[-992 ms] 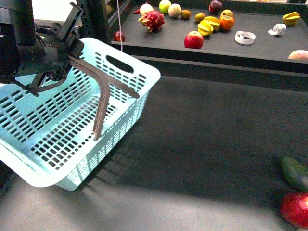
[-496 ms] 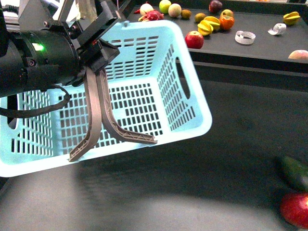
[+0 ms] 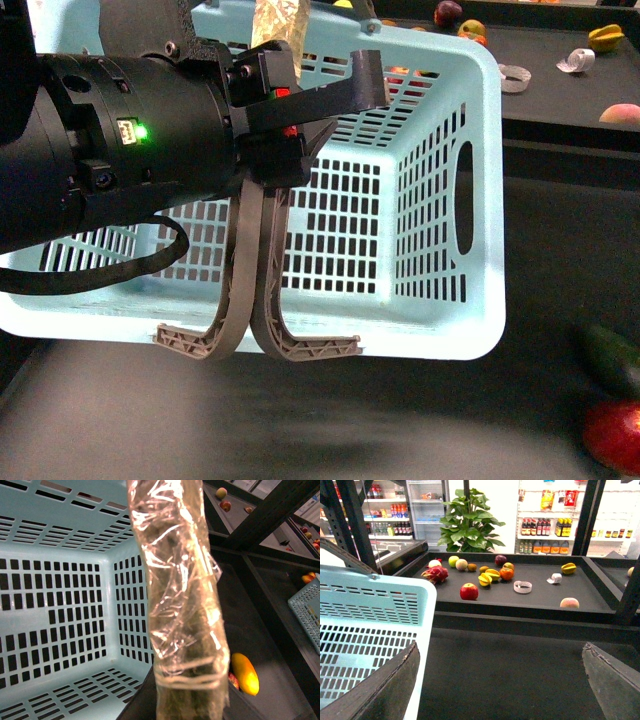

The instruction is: Pick mango with right arm and hold basket with left

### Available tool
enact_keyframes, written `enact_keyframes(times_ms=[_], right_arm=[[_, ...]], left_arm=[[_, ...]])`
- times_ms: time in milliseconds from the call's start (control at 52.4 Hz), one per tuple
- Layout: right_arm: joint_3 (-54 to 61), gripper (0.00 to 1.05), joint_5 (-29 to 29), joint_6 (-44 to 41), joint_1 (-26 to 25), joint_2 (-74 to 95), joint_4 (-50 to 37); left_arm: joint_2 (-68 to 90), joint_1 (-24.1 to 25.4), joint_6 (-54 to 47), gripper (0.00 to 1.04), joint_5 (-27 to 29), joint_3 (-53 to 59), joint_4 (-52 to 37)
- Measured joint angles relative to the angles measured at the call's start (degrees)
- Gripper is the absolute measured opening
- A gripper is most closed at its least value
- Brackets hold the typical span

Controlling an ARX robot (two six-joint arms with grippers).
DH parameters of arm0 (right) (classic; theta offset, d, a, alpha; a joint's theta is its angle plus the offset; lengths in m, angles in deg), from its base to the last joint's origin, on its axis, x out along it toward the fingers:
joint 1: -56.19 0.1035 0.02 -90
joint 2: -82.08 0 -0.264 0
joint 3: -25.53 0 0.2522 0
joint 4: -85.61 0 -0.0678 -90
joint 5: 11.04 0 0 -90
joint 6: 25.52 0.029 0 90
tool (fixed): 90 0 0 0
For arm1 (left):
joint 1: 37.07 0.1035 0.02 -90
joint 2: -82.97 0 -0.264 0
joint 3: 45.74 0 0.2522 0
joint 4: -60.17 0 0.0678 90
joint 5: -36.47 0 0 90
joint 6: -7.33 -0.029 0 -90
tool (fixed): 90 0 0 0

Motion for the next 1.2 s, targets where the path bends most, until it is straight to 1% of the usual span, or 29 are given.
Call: enact_keyframes(times_ms=[172, 439, 916, 1107, 1145, 1202], right_arm=[[0.00, 0.97, 0.00, 0.00, 0.00, 0.00, 0.00], [0.00, 0.97, 0.00, 0.00, 0.00, 0.00, 0.00], [0.00, 0.97, -0.02, 0.00, 0.00, 0.00, 0.00], [0.00, 0.97, -0.15, 0.37, -0.04, 0.20, -0.11], [0.00, 0.97, 1.27, 2.56, -1.40, 2.34, -2.34], [-0.04, 0.97, 4.96, 4.72, -6.43, 11.17, -9.70]], left_arm=[[-1.46, -1.51, -1.46, 0.06, 1.05, 0.02, 0.00], [-2.05, -3.76, -1.62, 0.06, 1.18, 0.02, 0.00], [-3.19, -3.80, -1.25, 0.06, 2.73, 0.44, -0.35], [-3.19, -3.78, -1.22, 0.06, 2.51, 0.44, -0.35], [-3.19, -3.78, -1.22, 0.06, 2.49, 0.44, -0.35], [-3.19, -3.80, -1.22, 0.06, 2.40, 0.44, -0.35]])
